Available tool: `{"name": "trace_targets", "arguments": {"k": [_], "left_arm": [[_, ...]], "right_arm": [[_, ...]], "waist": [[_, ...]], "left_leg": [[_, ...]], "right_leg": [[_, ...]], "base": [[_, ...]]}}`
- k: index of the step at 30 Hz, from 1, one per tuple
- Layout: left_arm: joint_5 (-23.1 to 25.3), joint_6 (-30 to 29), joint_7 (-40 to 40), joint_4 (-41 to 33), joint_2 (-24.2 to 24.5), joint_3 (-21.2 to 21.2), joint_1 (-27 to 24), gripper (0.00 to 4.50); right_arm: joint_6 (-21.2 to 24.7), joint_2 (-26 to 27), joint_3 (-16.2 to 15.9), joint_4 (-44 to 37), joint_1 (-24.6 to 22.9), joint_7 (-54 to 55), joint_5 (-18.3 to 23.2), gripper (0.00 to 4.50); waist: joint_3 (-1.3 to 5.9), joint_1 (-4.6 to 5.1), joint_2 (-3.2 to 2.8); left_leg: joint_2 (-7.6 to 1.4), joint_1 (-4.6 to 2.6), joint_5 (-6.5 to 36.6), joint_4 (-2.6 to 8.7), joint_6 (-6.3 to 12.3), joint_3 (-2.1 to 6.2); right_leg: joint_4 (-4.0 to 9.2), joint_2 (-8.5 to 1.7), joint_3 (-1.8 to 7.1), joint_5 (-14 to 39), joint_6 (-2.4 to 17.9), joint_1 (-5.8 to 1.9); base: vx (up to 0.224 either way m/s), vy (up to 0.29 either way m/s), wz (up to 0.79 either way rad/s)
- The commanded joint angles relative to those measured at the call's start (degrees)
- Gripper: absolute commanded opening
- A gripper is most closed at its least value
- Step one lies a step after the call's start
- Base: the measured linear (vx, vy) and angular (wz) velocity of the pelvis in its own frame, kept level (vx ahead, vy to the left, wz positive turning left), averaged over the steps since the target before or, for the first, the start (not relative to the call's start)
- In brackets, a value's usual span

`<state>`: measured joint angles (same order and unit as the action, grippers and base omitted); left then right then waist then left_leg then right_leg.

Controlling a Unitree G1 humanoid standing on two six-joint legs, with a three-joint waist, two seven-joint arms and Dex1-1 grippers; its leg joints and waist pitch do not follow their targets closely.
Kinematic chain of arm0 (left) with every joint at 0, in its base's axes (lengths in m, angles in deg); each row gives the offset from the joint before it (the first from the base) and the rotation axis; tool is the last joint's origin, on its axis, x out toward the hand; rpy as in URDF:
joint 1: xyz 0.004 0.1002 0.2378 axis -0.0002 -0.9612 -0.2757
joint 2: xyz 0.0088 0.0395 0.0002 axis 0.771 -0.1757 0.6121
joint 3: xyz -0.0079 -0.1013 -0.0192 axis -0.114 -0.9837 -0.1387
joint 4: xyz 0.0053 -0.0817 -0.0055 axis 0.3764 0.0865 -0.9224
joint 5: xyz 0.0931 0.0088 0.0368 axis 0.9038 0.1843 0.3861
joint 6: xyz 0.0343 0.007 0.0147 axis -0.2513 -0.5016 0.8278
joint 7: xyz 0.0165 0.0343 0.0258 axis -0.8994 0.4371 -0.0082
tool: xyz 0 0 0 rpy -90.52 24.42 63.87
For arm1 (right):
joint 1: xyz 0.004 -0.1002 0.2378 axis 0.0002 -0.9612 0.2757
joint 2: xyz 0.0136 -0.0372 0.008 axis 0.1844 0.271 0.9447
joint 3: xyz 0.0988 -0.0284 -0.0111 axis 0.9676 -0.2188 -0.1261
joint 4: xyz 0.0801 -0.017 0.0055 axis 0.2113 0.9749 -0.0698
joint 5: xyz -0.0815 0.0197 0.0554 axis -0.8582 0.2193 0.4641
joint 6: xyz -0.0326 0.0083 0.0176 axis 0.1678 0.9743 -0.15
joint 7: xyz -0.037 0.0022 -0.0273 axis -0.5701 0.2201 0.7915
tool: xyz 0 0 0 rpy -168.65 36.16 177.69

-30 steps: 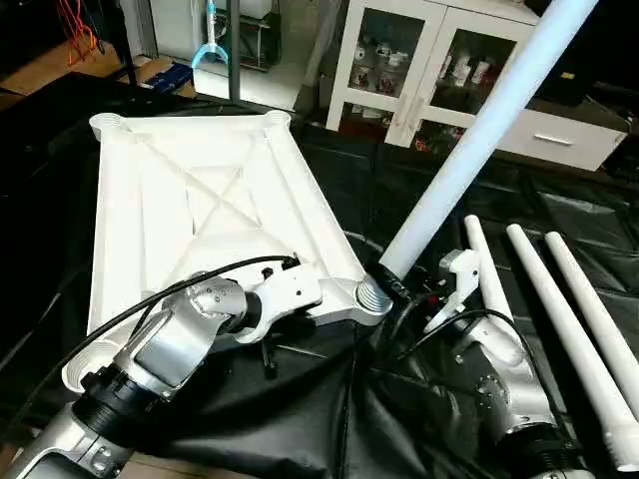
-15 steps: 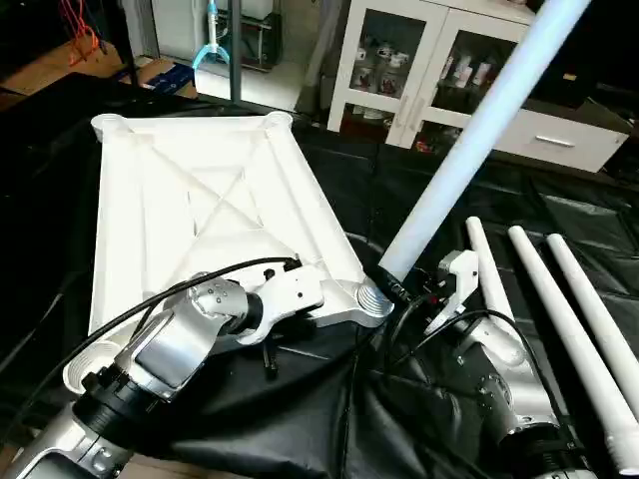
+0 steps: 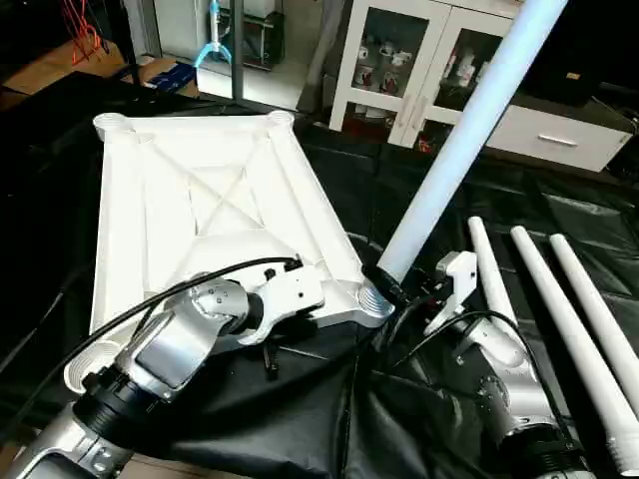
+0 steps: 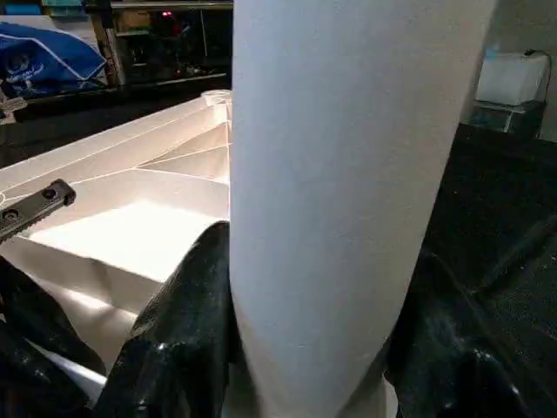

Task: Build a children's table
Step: Pick table leg

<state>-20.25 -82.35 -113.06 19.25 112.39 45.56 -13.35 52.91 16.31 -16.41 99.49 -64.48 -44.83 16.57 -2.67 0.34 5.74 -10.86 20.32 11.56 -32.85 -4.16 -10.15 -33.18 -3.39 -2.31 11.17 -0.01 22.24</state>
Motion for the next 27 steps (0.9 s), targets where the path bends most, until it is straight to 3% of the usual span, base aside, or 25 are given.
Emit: {"name": "trace_targets", "arguments": {"k": [1, 6, 10, 11, 12, 14, 19, 20, 21, 22, 23, 24, 25, 26, 27], "left_arm": [[0.55, 0.20, -0.69, -0.40, 1.54, 0.58, -0.39, 0.00], [0.76, -1.56, 1.08, 0.00, 0.66, -0.25, -0.14, 0.00], [0.46, -7.54, 9.27, 2.88, -5.27, -5.14, 1.46, 0.00], [0.46, -8.13, 10.17, 3.32, -6.00, -5.67, 1.82, 0.00], [0.45, -9.45, 12.36, 4.26, -7.63, -7.03, 2.50, 0.00], [0.48, -10.51, 13.69, 5.00, -8.69, -7.81, 3.15, 0.00], [0.83, -13.13, 17.27, 7.20, -11.25, -9.15, 5.69, 0.00], [1.34, -13.91, 19.95, 8.78, -12.99, -9.85, 7.41, 0.00], [1.52, -14.13, 21.96, 9.81, -14.36, -10.64, 8.46, 0.00], [1.57, -14.20, 23.18, 10.45, -15.22, -11.17, 9.08, 0.00], [1.39, -14.03, 24.71, 11.40, -16.38, -11.71, 10.01, 0.00], [1.39, -14.03, 24.71, 11.40, -16.38, -11.71, 10.01, 0.00], [1.31, -13.92, 25.32, 11.70, -16.79, -11.87, 10.29, 0.00], [1.43, -13.87, 25.69, 11.68, -16.99, -11.65, 10.37, 0.00], [1.45, -13.87, 25.77, 11.63, -17.03, -11.56, 10.35, 0.00]], "right_arm": [[2.20, -3.41, 3.12, 8.73, -3.00, 7.87, -4.93, 1.86], [1.43, -3.26, 3.69, 9.71, -1.79, 13.07, -6.82, 1.86], [2.68, -1.74, 7.18, 12.36, 1.47, 25.97, -7.58, 1.86], [3.28, -1.40, 7.71, 12.67, 2.03, 27.53, -7.30, 1.86], [4.73, -0.71, 8.55, 13.34, 3.23, 30.68, -6.86, 1.86], [5.80, -0.20, 9.12, 14.22, 4.39, 33.64, -6.71, 1.86], [8.02, 1.21, 10.56, 17.96, 8.43, 46.58, -8.08, 1.86], [7.24, 1.81, 11.10, 19.62, 10.31, 56.90, -10.42, 1.86], [5.66, 2.38, 11.28, 20.37, 11.24, 61.07, -11.27, 1.86], [4.56, 2.76, 11.37, 20.78, 11.77, 63.17, -11.60, 1.86], [1.69, 3.77, 11.46, 20.25, 12.27, 66.39, -12.70, 1.86], [1.69, 3.77, 11.46, 20.25, 12.27, 66.39, -12.70, 1.86], [0.42, 4.45, 11.67, 19.85, 12.47, 67.42, -12.87, 1.86], [-1.15, 5.38, 11.82, 19.03, 12.58, 66.89, -12.62, 1.86], [-1.66, 5.70, 11.85, 18.74, 12.59, 66.52, -12.48, 1.86]], "waist": [[1.00, 0.35, -1.39], [0.89, 0.54, -1.38], [0.98, 1.10, -1.29], [1.35, 1.12, -1.21], [1.63, 1.05, -1.28], [1.73, 0.87, -1.19], [1.96, 0.77, -1.30], [2.18, 0.91, -1.01], [2.17, 0.73, -1.17], [2.35, 0.66, -1.08], [2.44, 0.18, -1.13], [2.44, 0.18, -1.13], [2.58, -0.12, -1.11], [2.79, -0.33, -0.72], [2.84, -0.46, -0.87]], "left_leg": [[-3.02, -0.27, 23.88, 5.45, -1.35, 1.51], [-2.94, -0.34, 25.34, 5.49, -1.84, 1.59], [-2.70, -0.58, 25.77, 5.25, -2.98, 1.61], [-2.64, -0.10, 23.74, 5.15, -2.56, 1.59], [-2.74, 0.41, 19.27, 5.17, -2.07, 1.38], [-2.63, 0.27, 16.60, 4.82, -1.14, 0.87], [-2.54, 0.17, 13.31, 4.43, -1.12, 0.49], [-2.38, 0.26, 11.24, 4.33, -1.43, 0.42], [-2.35, 0.03, 10.06, 4.30, -1.96, 0.37], [-2.19, -0.13, 8.66, 4.05, -2.37, 0.17], [-2.16, 0.14, 6.90, 3.90, -1.96, 0.06], [-2.16, 0.14, 6.90, 3.90, -1.96, 0.06], [-2.10, 0.01, 4.89, 3.69, -1.49, -0.08], [-2.00, 0.02, 2.36, 3.52, -0.56, -0.15], [-1.95, -0.01, 0.62, 3.36, 0.72, -0.23]], "right_leg": [[5.08, -4.30, 2.69, 25.36, 7.88, 0.07], [5.25, -4.32, 2.64, 27.50, 7.32, 0.30], [5.36, -4.21, 2.47, 28.56, 6.76, 0.58], [5.01, -4.29, 2.59, 26.06, 6.63, 0.13], [4.44, -4.07, 2.69, 19.74, 7.31, -0.30], [4.08, -3.77, 2.65, 14.36, 8.46, -0.26], [3.56, -3.76, 2.55, 10.00, 9.29, -0.45], [3.18, -3.63, 2.49, 8.08, 9.61, -0.58], [3.10, -3.62, 2.44, 7.29, 9.68, -0.45], [2.88, -3.49, 2.44, 5.40, 9.89, -0.51], [2.47, -3.58, 2.48, 2.29, 9.85, -0.98], [2.47, -3.58, 2.48, 2.29, 9.85, -0.98], [2.15, -3.39, 2.48, -1.10, 9.87, -1.13], [1.71, -3.24, 2.47, -5.01, 10.06, -1.47], [1.36, -3.27, 2.54, -8.43, 10.56, -1.61]], "base": [[0.000, 0.000, 0.00], [0.000, 0.000, 0.00], [0.000, 0.000, 0.00], [0.000, 0.000, 0.00], [0.000, 0.000, 0.00], [0.000, 0.000, 0.00], [0.000, 0.000, 0.00], [0.000, 0.000, 0.00], [0.000, 0.000, 0.00], [0.000, 0.000, 0.00], [0.000, 0.000, 0.00], [0.000, 0.000, 0.00], [0.000, 0.000, 0.00], [0.000, 0.000, 0.00], [0.000, 0.000, 0.00]]}}
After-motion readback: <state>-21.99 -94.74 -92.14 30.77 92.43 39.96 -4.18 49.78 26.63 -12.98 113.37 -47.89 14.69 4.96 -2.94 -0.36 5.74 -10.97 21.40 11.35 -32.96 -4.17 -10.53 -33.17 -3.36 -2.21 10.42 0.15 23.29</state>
